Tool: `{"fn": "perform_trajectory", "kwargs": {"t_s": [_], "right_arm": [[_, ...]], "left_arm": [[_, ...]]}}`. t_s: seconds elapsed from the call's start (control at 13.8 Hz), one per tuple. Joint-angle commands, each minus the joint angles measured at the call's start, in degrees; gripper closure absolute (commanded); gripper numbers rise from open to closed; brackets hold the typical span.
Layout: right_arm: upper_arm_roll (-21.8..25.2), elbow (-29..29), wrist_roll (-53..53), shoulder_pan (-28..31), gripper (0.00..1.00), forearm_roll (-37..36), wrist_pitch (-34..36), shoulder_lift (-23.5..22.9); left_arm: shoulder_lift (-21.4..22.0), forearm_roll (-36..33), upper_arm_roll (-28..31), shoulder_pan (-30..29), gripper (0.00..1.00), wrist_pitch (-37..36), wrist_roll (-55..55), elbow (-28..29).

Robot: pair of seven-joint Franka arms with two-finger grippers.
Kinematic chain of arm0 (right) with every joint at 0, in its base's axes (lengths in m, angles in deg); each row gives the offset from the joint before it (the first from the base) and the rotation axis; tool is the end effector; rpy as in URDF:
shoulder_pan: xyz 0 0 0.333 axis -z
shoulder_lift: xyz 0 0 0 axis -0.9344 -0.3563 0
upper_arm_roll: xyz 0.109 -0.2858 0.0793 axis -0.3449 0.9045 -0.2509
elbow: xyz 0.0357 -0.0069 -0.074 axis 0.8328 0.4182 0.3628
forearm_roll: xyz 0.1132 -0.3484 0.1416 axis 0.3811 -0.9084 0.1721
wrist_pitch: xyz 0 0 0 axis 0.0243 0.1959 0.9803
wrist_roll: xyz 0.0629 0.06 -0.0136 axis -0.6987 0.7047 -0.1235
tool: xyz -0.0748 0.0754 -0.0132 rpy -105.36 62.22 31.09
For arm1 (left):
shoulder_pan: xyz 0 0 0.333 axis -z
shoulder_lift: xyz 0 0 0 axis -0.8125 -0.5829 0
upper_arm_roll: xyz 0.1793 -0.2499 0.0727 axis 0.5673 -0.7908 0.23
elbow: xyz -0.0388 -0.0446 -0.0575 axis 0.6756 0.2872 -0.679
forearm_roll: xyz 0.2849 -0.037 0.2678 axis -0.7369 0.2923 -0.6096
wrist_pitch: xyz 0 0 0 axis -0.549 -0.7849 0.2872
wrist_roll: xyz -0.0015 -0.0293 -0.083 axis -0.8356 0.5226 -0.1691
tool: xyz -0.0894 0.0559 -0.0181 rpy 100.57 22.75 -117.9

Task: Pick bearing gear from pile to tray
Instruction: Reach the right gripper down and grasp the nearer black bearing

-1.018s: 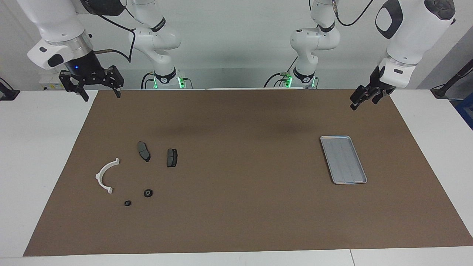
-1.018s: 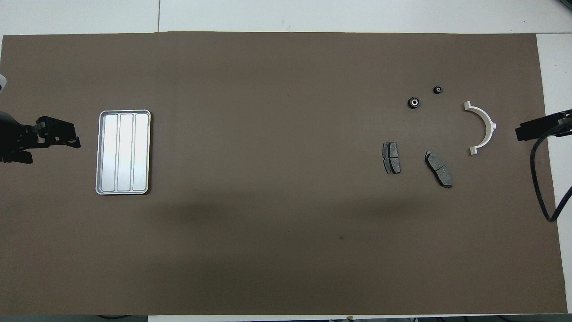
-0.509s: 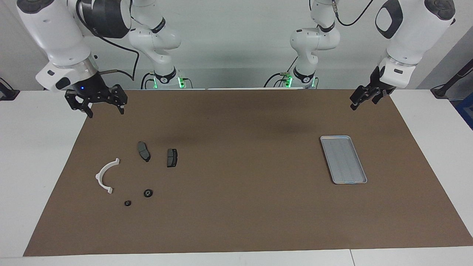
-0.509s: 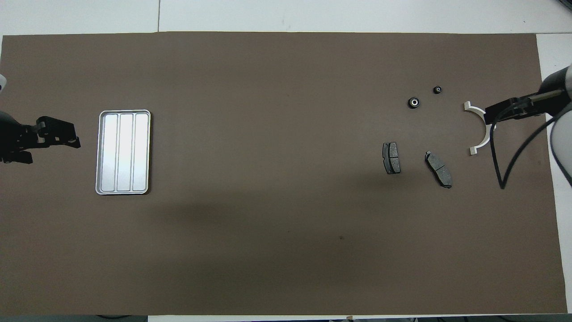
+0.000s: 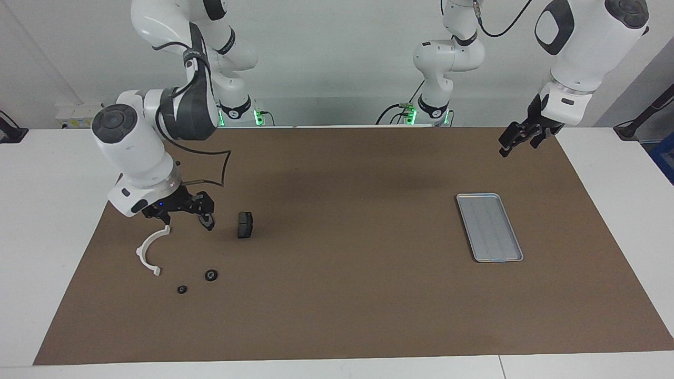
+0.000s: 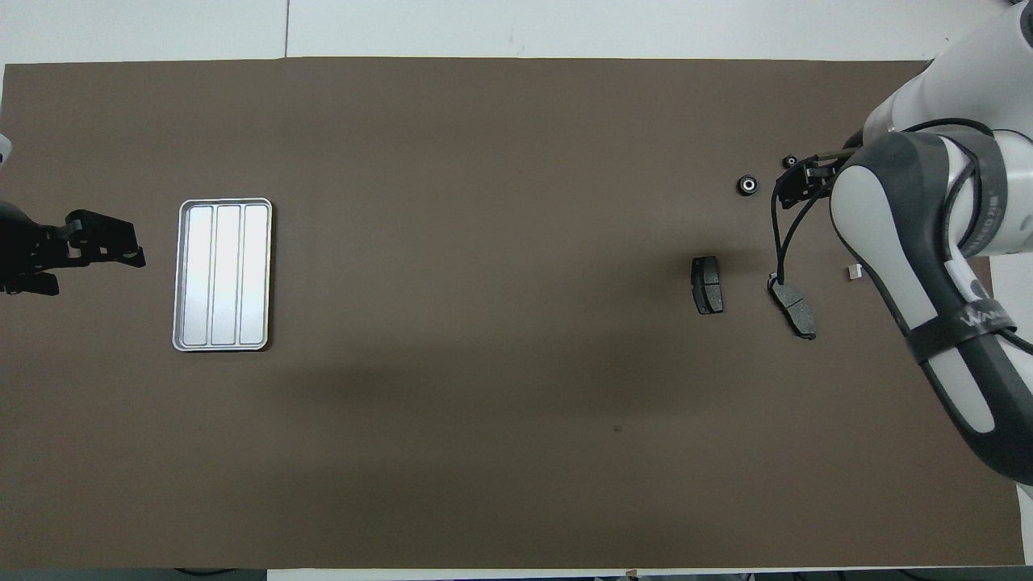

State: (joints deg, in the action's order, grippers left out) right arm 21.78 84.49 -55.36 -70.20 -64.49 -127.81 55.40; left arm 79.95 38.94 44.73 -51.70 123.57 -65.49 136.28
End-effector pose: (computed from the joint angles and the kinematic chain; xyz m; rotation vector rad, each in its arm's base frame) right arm 0.6562 0.0121 0.4384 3.1115 0.0823 -0.0993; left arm 0.5401 -0.0224 0.5925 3.1005 0.3662 -0.0308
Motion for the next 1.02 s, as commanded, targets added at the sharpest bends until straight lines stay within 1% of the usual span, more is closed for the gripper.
{"fn": "perform_trajectory", "kwargs": {"t_s": [0.0, 0.22, 0.36, 0.65, 0.73, 0.95], "right_arm": [[-1.3, -1.0, 2.1, 0.5, 0.00, -2.4, -2.1, -3.9], [-1.9, -1.0, 2.2, 1.1, 0.00, -3.5, -8.5, -7.8], [-1.9, -1.0, 2.4, 1.3, 0.00, -4.8, -11.2, -9.8], [-1.9, -1.2, 2.5, 1.5, 0.00, -5.0, -14.3, -12.4], [-1.9, -2.4, 2.8, 1.5, 0.01, -4.9, -14.4, -13.3], [-2.0, -3.3, 3.1, 1.2, 0.01, -5.1, -14.6, -15.3]], "left_arm": [[0.5, 0.5, 0.6, 0.6, 0.00, -1.2, 0.1, -0.3], [0.5, 0.5, 0.6, 0.6, 0.00, -1.2, 0.1, -0.4], [0.5, 0.5, 0.6, 0.6, 0.00, -1.2, 0.1, -0.4], [0.5, 0.5, 0.6, 0.6, 0.00, -1.2, 0.1, -0.3], [0.5, 0.5, 0.6, 0.6, 0.00, -1.2, 0.1, -0.4], [0.5, 0.5, 0.6, 0.6, 0.00, -1.2, 0.1, -0.3]]}}
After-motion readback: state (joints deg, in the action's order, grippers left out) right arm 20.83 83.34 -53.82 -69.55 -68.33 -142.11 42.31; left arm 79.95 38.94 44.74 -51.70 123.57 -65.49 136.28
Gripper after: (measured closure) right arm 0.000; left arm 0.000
